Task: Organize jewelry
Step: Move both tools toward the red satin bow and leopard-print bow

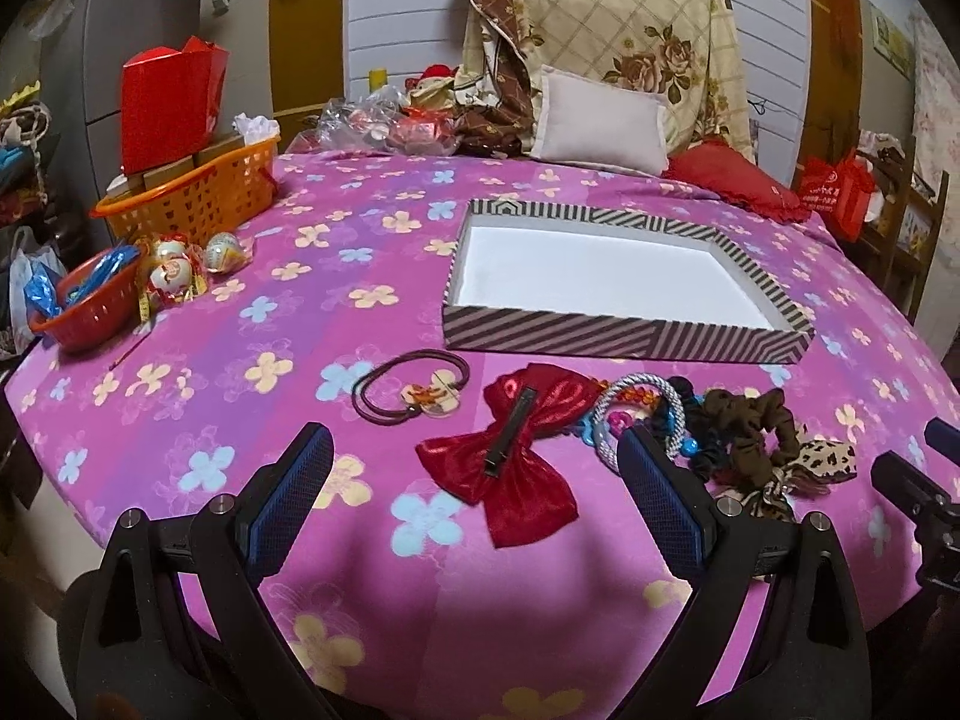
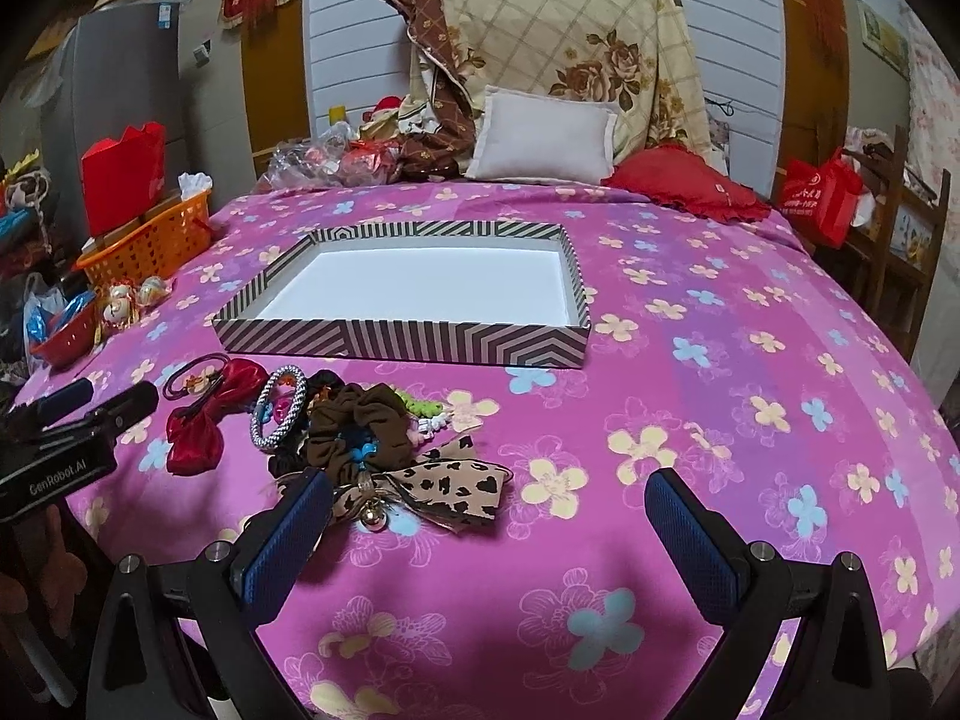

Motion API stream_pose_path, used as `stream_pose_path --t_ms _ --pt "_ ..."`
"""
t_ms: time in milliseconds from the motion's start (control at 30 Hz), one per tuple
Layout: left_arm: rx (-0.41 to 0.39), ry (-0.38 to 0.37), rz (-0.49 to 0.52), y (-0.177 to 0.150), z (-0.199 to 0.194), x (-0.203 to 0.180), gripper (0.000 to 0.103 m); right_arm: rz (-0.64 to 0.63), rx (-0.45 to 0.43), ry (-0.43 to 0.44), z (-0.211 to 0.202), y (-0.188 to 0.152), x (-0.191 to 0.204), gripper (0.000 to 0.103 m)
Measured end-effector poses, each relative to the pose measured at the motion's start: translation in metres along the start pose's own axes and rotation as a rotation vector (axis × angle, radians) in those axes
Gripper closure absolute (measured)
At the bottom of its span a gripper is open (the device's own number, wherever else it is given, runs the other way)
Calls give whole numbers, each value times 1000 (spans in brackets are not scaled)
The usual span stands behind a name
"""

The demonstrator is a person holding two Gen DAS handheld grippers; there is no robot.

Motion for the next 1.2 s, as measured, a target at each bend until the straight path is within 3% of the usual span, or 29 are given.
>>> stream_pose_path --t_ms 733,1200 --pt "31 4 -10 -6 7 4 7 -1 33 12 11 -5 -2 0" --pt "78 7 -18 -11 20 8 7 -27 36 69 15 -7 4 0"
Point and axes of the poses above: each gripper's, at about its wrist camera, not at the fingertips, and z roughly the way its jaws point, x to its left, y to its top, the point moved 2 cm from there along z, roughly the way its jaws point, and after that the axes turned 12 degrees about y, right-handed, at the moved point
